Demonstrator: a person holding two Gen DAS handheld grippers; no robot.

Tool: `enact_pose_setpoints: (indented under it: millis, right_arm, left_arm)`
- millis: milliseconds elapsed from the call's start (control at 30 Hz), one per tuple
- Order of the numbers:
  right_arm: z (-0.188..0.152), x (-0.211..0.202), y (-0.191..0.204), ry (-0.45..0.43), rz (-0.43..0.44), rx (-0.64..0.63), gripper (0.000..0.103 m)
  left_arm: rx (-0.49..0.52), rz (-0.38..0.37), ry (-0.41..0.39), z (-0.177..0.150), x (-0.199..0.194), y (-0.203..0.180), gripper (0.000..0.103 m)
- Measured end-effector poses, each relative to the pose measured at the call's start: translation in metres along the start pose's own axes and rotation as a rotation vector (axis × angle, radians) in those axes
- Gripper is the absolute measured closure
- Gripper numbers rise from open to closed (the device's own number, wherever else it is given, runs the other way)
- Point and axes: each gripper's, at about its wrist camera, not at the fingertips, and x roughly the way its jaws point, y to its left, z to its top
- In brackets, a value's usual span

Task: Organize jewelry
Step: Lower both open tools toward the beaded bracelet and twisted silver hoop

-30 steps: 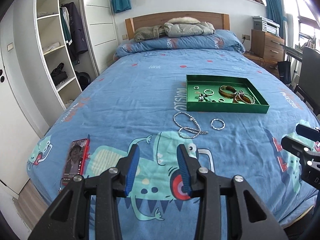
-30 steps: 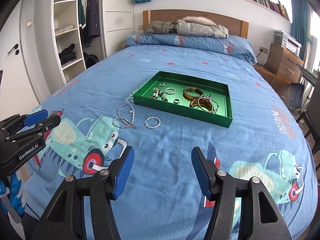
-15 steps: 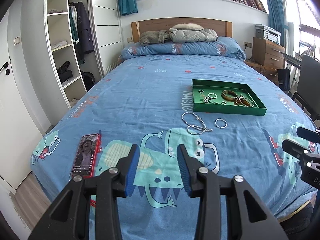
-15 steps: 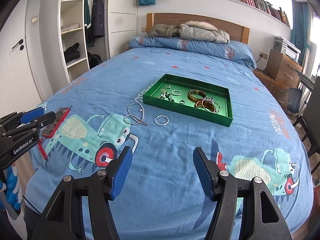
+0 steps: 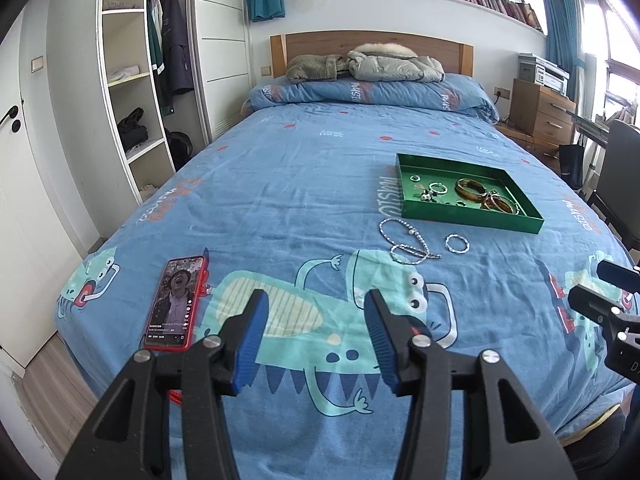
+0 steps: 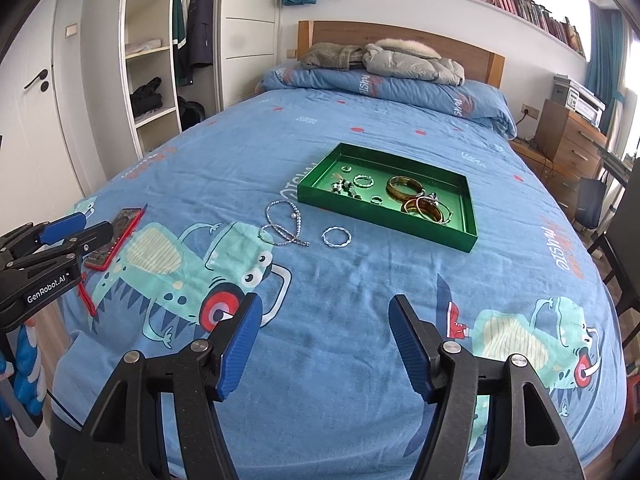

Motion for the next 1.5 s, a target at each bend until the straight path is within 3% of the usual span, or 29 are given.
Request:
enact_pose_setpoints:
  millis: [333, 700, 1233, 1500]
  right_arm:
    - [0.006, 0.036, 0.006, 0.048, 0.020, -0.008, 0.038]
    - [0.010, 0.081, -0.002, 0.089, 0.045, 0.018, 0.038]
    - [0.017, 0.138, -0.027, 0.125, 0.077, 0.049, 0.038]
    - [0.028, 0.183, -0.035, 0.158, 0.094, 0.012, 0.038]
  left_arm:
    - [-0.007, -0.006, 0.063, 0.002, 0.041, 0.004, 0.055]
    - [-0.027, -0.105, 0.160, 0.006, 0.090, -0.010, 0.055]
    - [-0.001, -0.103, 0.241, 0.008, 0.149, -0.035, 0.055]
    - [-0.061, -0.189, 0.243, 0.017, 0.181, -0.025, 0.055]
